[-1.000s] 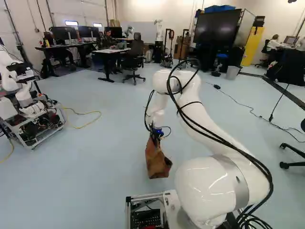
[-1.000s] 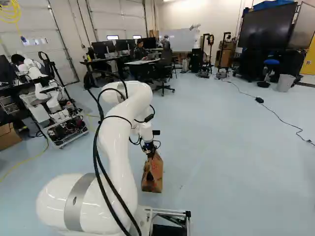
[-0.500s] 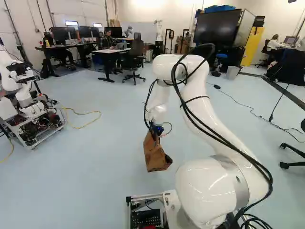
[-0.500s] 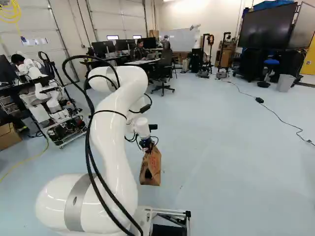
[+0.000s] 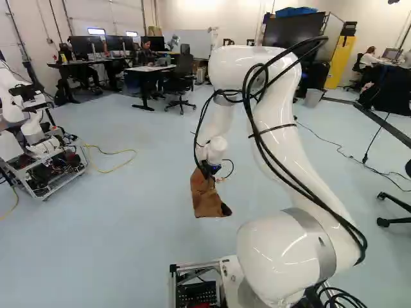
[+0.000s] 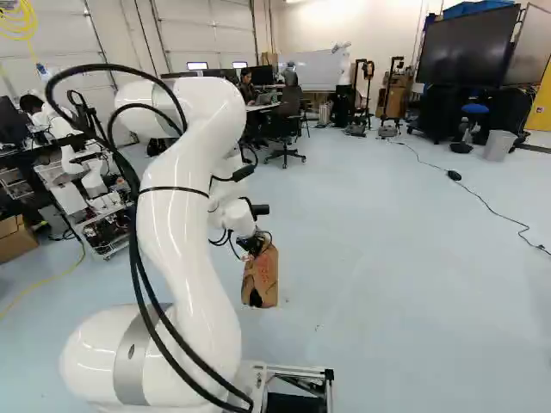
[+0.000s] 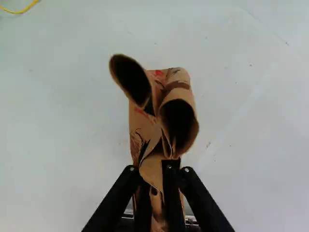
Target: Pick up the grocery bag from the ground
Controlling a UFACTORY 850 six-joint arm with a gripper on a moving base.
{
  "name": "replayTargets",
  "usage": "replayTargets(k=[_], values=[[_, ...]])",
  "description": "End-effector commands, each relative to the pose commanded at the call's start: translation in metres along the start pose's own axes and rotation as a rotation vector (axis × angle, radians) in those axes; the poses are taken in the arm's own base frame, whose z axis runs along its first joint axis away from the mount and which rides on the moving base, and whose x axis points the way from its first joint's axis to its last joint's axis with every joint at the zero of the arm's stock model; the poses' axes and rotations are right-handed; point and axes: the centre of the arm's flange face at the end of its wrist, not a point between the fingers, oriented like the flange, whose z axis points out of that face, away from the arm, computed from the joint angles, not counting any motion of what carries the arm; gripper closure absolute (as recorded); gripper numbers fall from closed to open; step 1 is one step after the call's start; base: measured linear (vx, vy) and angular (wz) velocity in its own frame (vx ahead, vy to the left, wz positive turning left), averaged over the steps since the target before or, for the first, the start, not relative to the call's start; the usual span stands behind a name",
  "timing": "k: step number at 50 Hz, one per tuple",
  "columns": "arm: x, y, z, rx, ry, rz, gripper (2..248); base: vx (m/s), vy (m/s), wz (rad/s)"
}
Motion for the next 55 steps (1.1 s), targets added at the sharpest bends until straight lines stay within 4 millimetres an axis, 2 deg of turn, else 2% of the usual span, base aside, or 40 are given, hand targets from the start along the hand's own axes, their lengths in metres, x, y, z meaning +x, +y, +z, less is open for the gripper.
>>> replayTargets(k=[29,55], values=[[-0.028,-0.015,-0.11,0.022,0.282,-0.033,225,0.0,0.0,0.0],[-0.071,-0.019,-0.206,0.046,0.561,-0.05,225,0.0,0.0,0.0]])
